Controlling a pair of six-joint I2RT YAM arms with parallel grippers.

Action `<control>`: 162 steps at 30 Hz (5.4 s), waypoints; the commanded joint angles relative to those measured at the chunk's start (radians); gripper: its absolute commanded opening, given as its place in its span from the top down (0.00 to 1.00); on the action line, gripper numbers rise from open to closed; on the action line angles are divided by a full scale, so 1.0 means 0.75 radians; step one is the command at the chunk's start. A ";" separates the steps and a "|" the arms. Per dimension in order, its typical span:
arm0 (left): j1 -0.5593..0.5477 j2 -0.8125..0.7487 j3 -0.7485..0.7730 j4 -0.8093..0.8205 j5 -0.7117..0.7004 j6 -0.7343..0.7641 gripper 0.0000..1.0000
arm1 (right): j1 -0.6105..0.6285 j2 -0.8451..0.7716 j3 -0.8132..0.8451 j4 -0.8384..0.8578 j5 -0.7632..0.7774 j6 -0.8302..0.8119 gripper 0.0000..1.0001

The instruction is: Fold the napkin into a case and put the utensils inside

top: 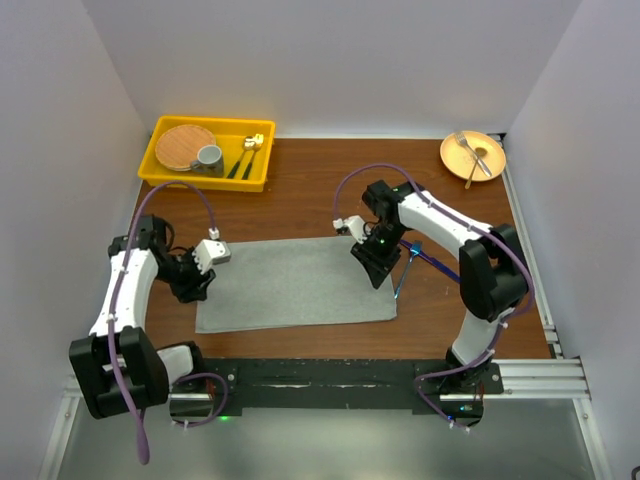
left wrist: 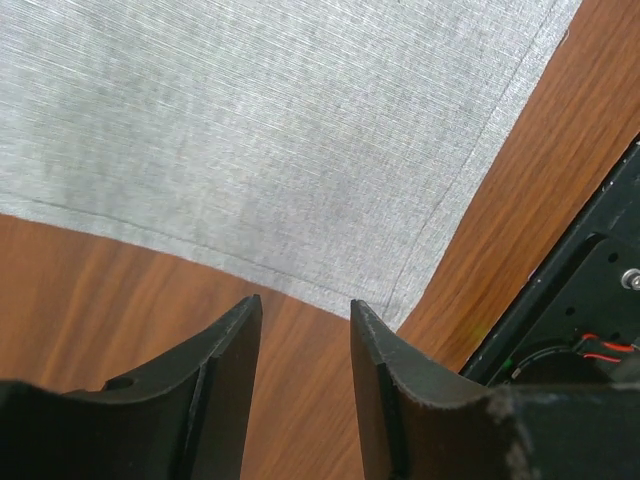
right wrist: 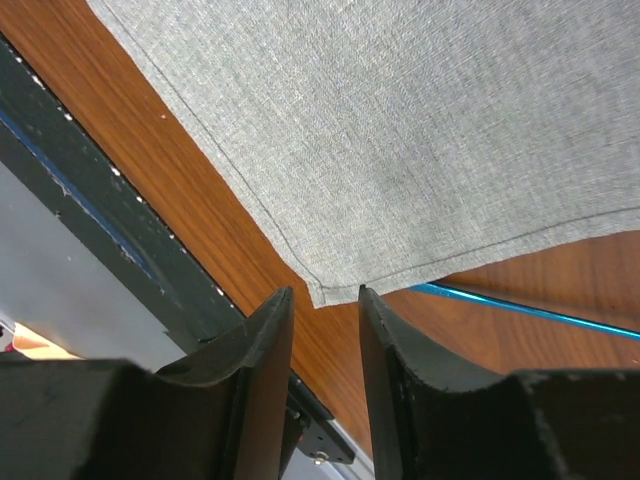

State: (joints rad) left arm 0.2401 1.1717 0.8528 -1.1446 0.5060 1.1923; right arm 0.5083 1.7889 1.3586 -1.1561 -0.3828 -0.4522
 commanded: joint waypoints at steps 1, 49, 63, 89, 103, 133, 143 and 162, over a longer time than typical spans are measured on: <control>0.007 0.006 -0.114 0.102 0.039 -0.066 0.56 | -0.003 0.047 -0.063 0.087 0.017 0.026 0.65; -0.379 -0.086 -0.570 2.225 0.109 -2.577 0.00 | 0.034 0.028 -0.161 1.653 -0.526 1.388 0.02; -0.439 0.464 -0.532 2.679 0.152 -2.839 0.00 | 0.065 0.384 -0.175 2.130 -0.639 1.767 0.02; 0.038 0.761 -0.583 2.635 0.201 -2.764 0.00 | 0.018 0.482 -0.161 1.975 -0.662 1.631 0.02; 0.038 0.757 -0.593 2.602 0.207 -2.694 0.00 | 0.228 0.644 -0.020 2.633 -0.527 2.282 0.02; 0.046 0.753 -0.542 2.440 0.150 -2.580 0.00 | -0.260 0.566 -0.331 2.464 -0.872 2.084 0.02; 0.054 0.755 -0.523 2.412 0.150 -2.563 0.00 | -0.438 0.521 -0.304 1.941 -0.954 1.673 0.02; -0.285 0.463 -0.376 2.461 0.254 -2.676 0.00 | -0.324 0.239 -0.284 1.910 -0.901 1.681 0.66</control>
State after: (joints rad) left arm 0.1471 1.6058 0.5179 0.6739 0.7635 -0.7765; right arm 0.2241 2.0808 1.1343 0.2420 -1.0897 0.7826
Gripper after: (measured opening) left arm 0.997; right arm 0.450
